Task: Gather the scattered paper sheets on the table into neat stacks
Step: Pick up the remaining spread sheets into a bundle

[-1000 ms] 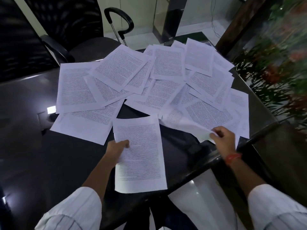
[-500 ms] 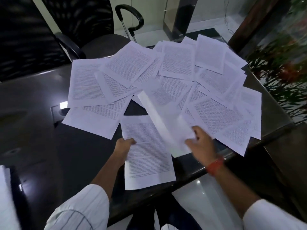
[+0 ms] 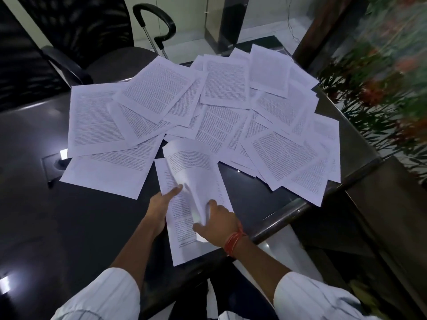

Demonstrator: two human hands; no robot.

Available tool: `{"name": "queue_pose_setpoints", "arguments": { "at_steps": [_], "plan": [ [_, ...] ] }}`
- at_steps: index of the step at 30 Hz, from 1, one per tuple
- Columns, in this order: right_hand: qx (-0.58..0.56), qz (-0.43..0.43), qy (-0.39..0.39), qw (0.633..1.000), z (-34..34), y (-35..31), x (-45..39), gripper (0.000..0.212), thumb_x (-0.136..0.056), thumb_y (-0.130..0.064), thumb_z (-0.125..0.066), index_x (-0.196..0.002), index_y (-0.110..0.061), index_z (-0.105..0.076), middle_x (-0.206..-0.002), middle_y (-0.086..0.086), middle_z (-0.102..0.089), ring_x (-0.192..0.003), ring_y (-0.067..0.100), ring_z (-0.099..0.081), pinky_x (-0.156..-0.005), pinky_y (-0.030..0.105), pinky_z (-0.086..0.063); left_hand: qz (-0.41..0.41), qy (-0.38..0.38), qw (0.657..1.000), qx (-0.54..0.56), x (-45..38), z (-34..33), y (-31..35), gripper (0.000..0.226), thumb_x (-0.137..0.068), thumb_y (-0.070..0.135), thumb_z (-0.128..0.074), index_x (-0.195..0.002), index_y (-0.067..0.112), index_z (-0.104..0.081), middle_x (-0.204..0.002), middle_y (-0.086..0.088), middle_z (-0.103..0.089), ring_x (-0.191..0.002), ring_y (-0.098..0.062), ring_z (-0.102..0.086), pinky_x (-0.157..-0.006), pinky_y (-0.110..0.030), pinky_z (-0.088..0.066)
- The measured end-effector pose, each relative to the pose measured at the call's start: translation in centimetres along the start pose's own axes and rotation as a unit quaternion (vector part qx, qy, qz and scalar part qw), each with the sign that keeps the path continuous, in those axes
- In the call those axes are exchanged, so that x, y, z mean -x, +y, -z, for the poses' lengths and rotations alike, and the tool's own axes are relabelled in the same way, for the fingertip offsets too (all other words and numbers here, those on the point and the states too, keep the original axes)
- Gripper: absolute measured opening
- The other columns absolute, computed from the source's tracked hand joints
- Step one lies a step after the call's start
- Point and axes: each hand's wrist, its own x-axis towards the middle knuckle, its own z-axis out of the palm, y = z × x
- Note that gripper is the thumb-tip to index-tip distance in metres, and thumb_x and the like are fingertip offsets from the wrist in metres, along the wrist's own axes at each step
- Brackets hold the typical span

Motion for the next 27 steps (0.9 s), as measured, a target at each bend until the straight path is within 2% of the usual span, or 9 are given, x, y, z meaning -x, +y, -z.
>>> {"name": "queue_pose_setpoints", "arguments": {
  "at_steps": [7,11,14,17,19,20,23,25,27],
  "plan": [
    [0.007,-0.063,-0.124,0.99,3.0,5.0,-1.1,0.111,-0.062,-0.097,-0.039,-0.144,-0.021,-0.037,-0.145,0.013,-0.04,-0.13,0.035,-0.044,-0.105,0.053,-0.041,0.001,0.028,1.0,-0.008,0.3,-2.5,-0.8,0.028,-0.082,0.018,-0.081,-0.106,0.009,-0.072,-0.102,-0.012,-0.077,-0.084,-0.027,-0.075,-0.067,-0.037,-0.059],
    [0.005,-0.068,-0.088,0.994,4.8,6.1,-1.2,0.134,-0.049,-0.106,-0.024,-0.155,-0.025,-0.006,-0.162,0.01,-0.009,-0.147,0.035,-0.014,-0.113,0.064,-0.015,0.013,0.042,0.998,0.038,0.1,-3.4,-1.0,0.037,-0.092,0.037,-0.069,-0.117,0.009,-0.07,-0.113,-0.014,-0.074,-0.099,-0.032,-0.072,-0.086,-0.045,-0.057],
    [0.043,0.036,0.003,0.998,4.3,6.2,-3.7,0.122,-0.059,-0.102,-0.013,-0.153,-0.03,0.018,-0.161,0.005,0.024,-0.149,0.029,0.018,-0.113,0.067,0.007,0.025,-0.016,0.992,0.121,-0.4,-5.0,-0.4,0.054,-0.098,0.058,-0.045,-0.127,0.017,-0.066,-0.122,-0.009,-0.072,-0.113,-0.029,-0.068,-0.095,-0.047,-0.05],
    [0.146,0.155,-0.021,0.977,1.4,6.6,-5.5,0.098,-0.08,-0.088,-0.01,-0.153,-0.029,0.017,-0.155,0.011,0.036,-0.145,0.033,0.028,-0.109,0.068,0.013,0.033,0.005,0.994,0.104,-0.8,-6.5,-0.3,0.044,-0.099,0.044,-0.053,-0.123,0.011,-0.068,-0.119,-0.012,-0.073,-0.11,-0.031,-0.069,-0.091,-0.046,-0.052],
    [0.167,0.186,-0.066,0.966,0.5,7.5,-5.8,0.094,-0.084,-0.084,-0.01,-0.155,-0.025,0.009,-0.158,0.013,0.028,-0.147,0.036,0.023,-0.109,0.068,0.01,0.026,0.072,0.996,0.049,-1.7,-7.7,-0.8,0.029,-0.092,0.022,-0.067,-0.114,0.003,-0.071,-0.113,-0.018,-0.074,-0.098,-0.035,-0.072,-0.089,-0.048,-0.055],
    [0.139,0.189,-0.068,0.97,0.8,7.6,-5.8,0.094,-0.084,-0.083,-0.011,-0.156,-0.022,-0.001,-0.163,0.015,0.012,-0.149,0.037,0.011,-0.111,0.068,0.004,0.023,0.107,0.994,0.022,-1.8,-7.6,-1.0,0.026,-0.087,0.013,-0.071,-0.11,0.001,-0.071,-0.11,-0.021,-0.074,-0.09,-0.036,-0.073,-0.086,-0.048,-0.056],
    [-0.022,0.172,0.075,0.982,6.2,10.0,-9.5,0.085,-0.085,-0.075,-0.023,-0.14,-0.015,-0.042,-0.141,0.014,-0.048,-0.132,0.036,-0.042,-0.106,0.056,-0.03,0.02,0.148,0.989,-0.001,-2.4,-9.3,-0.3,0.029,-0.081,0.0,-0.072,-0.11,-0.003,-0.07,-0.102,-0.023,-0.074,-0.077,-0.035,-0.072,-0.078,-0.046,-0.058],
    [-0.034,0.129,0.213,0.968,10.9,12.9,-14.5,0.074,-0.086,-0.066,-0.04,-0.134,-0.01,-0.049,-0.133,0.015,-0.054,-0.125,0.035,-0.049,-0.099,0.051,-0.042,0.026,0.14,0.99,0.016,-2.3,-10.5,0.8,0.031,-0.08,0.002,-0.071,-0.11,-0.003,-0.069,-0.104,-0.024,-0.074,-0.079,-0.038,-0.071,-0.079,-0.05,-0.058],
    [-0.015,0.051,0.272,0.961,16.3,16.1,-19.7,0.077,-0.089,-0.06,-0.051,-0.14,-0.004,-0.042,-0.143,0.024,-0.044,-0.135,0.039,-0.039,-0.103,0.053,-0.04,0.035,0.099,0.994,0.023,-2.0,-11.6,2.0,0.035,-0.077,0.007,-0.068,-0.111,-0.004,-0.068,-0.098,-0.024,-0.073,-0.076,-0.037,-0.069,-0.075,-0.048,-0.059]
  ]
}}
